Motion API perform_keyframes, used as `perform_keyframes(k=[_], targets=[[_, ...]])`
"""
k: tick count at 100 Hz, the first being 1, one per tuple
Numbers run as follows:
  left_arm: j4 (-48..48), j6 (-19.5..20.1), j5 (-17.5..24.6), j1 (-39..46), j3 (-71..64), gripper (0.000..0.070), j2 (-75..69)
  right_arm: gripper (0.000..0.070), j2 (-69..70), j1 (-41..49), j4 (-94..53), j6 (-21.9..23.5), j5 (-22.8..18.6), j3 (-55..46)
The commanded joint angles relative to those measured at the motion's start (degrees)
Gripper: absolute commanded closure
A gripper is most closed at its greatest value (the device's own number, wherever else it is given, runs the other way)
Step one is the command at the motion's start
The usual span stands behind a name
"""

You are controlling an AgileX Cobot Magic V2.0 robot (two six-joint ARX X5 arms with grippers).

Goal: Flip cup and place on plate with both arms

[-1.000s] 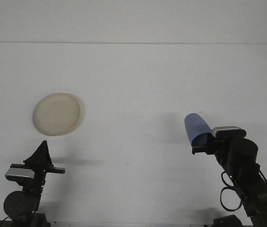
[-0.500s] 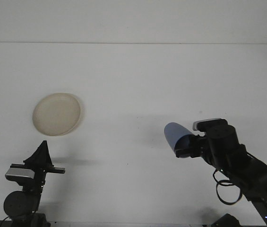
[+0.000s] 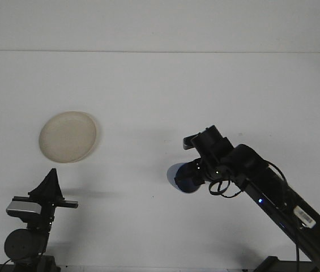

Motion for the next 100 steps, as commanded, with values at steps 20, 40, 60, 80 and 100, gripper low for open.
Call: perform_keyframes(k=[20, 40, 60, 80, 100], targets=[[0.55, 0.44, -0.15, -0.02, -1.16, 0.0689, -0.11, 0.0698, 7.61, 3.08, -6.08, -3.61, -0.66, 1.46], [0.52, 0.44, -0.13, -0.02, -1.16, 0.0689, -0.11, 0.0698, 8.74, 4.79, -6.38, -4.2, -0.63, 1.55], [0.55, 0.44, -0.13, -0.02, -1.16, 0.0689, -0.11, 0.0698, 9.01, 5.38, -6.38, -4.15, -0.63, 1.55], [0.55, 0.44, -0.15, -0.02, -1.16, 0.0689, -0.11, 0.0698, 9.73, 5.49, -6.54, -4.09, -0.61, 1.55], [0.55, 0.44, -0.13, -0.02, -1.16, 0.0689, -0.11, 0.0697, 12.63, 6.12, -6.64, -4.13, -0.61, 1.55]])
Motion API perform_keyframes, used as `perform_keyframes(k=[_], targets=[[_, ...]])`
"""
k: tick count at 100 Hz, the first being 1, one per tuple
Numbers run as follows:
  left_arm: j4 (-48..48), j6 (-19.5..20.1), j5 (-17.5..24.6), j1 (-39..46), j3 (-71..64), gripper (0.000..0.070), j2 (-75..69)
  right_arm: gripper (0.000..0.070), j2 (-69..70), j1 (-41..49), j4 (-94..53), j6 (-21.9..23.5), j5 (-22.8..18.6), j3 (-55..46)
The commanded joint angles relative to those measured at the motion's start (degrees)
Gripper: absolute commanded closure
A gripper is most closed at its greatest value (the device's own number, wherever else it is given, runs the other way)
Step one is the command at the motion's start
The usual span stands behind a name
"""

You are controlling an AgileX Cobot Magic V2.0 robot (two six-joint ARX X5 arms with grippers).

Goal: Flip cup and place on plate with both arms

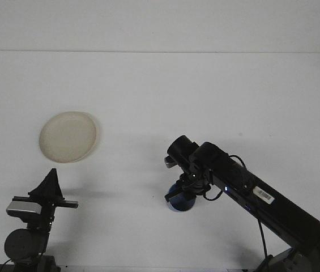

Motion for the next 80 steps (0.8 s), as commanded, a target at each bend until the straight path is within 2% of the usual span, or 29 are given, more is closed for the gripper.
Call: perform_keyframes(k=[1, 28, 36, 48, 65, 80], targets=[[0.55, 0.44, -0.13, -0.02, -1.16, 0.0689, -0.11, 0.0697, 1.95, 1.09, 0.13, -0.44, -0.09, 1.4], [0.55, 0.44, -0.13, -0.02, -1.16, 0.0689, -0.11, 0.0694, 4.55, 2.82, 0.81, -0.48, -0.07, 1.4], [0.55, 0.44, -0.13, -0.02, -1.16, 0.0689, -0.11, 0.0667, 4.66, 2.91, 1.2, -0.48, -0.09, 1.4], [0.55, 0.44, -0.15, -0.02, -1.16, 0.0689, -0.11, 0.0556, 4.66, 3.19, 2.71, -0.35, -0.13, 1.4], [0.55, 0.44, -0.13, -0.02, -1.16, 0.0689, -0.11, 0.0495, 4.66, 3.19, 2.78, -0.24, -0.13, 1.4], [0.55, 0.44, -0.13, -0.02, -1.16, 0.0689, -0.11, 0.0313, 4.5, 3.17, 2.64, -0.26, -0.11, 1.7]])
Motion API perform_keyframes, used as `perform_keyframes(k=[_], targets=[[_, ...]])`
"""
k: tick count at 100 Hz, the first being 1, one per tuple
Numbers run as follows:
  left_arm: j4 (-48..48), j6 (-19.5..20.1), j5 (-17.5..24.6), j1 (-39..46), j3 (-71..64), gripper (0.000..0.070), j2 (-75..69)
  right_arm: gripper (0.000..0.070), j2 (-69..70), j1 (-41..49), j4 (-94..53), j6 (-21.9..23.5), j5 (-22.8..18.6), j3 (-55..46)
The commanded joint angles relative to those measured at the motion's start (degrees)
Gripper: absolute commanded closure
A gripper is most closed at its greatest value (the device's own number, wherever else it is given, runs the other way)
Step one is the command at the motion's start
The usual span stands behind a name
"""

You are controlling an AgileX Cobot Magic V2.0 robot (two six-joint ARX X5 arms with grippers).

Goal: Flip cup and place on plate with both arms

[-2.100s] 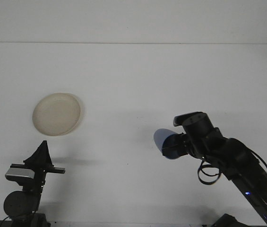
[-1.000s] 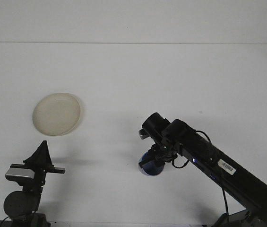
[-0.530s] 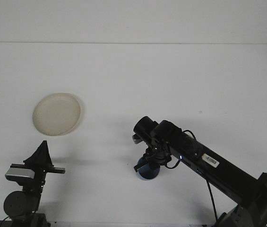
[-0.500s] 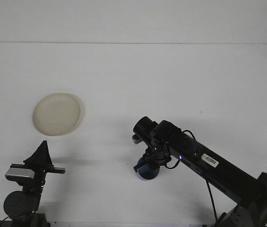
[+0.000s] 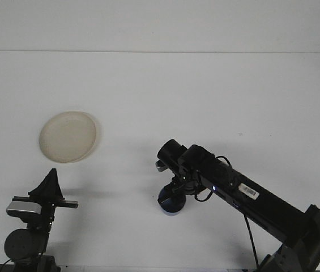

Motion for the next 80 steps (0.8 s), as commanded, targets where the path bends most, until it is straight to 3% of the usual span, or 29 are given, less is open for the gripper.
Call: perform_keyframes(k=[1, 6, 30, 45, 80], targets=[[0.55, 0.44, -0.13, -0.02, -1.16, 0.0689, -0.11, 0.0305, 1.14, 0.63, 0.02, -0.22, 0.0, 1.7], [0.55, 0.44, -0.13, -0.02, -1.16, 0.0689, -0.11, 0.0279, 1.09, 0.59, -0.28, -0.24, -0.02, 2.19], [0.55, 0.44, -0.13, -0.02, -1.16, 0.0689, -0.11, 0.0278, -1.2, -0.26, -2.64, -2.08, 0.0, 5.7], [0.52, 0.44, -0.13, -0.02, -1.16, 0.0689, -0.11, 0.0278, -3.98, -2.58, -5.77, -5.55, 0.0, 6.8], [0.55, 0.44, -0.13, -0.02, -1.16, 0.0689, -0.11, 0.0279, -13.18, -20.65, -5.95, -14.23, -0.04, 6.78]])
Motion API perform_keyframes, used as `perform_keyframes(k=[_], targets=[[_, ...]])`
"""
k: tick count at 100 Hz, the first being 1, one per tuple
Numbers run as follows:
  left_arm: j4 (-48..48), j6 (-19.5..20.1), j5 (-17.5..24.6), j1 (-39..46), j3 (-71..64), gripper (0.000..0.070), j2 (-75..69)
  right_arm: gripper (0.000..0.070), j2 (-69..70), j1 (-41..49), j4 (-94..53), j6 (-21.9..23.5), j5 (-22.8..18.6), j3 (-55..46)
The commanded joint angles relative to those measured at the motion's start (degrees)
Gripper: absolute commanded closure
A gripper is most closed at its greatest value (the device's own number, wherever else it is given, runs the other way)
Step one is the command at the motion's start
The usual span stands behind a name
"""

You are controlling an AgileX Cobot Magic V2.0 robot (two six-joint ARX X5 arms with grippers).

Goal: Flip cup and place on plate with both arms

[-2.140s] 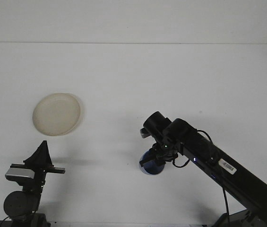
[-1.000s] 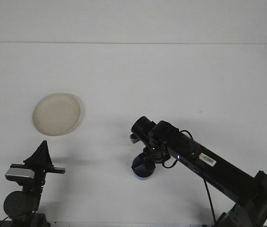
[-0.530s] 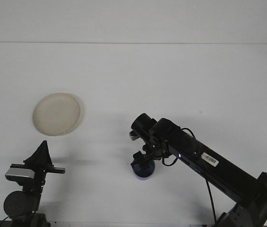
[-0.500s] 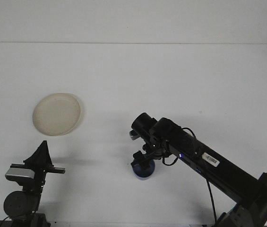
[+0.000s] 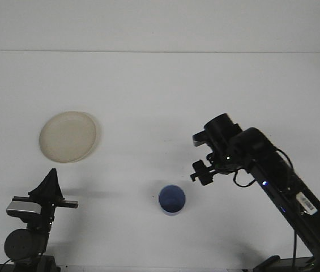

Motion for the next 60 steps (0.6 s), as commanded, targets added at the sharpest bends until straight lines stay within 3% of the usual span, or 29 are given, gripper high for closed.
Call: perform_keyframes(k=[1, 30, 60], targets=[[0.52, 0.44, -0.15, -0.02, -1.16, 0.0689, -0.11, 0.0279, -1.4, -3.32, 0.28, -3.19, -0.02, 1.09], [0.55, 0.44, -0.13, -0.02, -1.16, 0.0689, -0.11, 0.0279, -10.67, -18.6, 5.25, -4.37, 0.02, -0.61], [0.52, 0.44, -0.13, -0.02, -1.16, 0.0689, -0.11, 0.0279, -24.13, -21.51, 15.32, -3.23, 0.09, -10.38]])
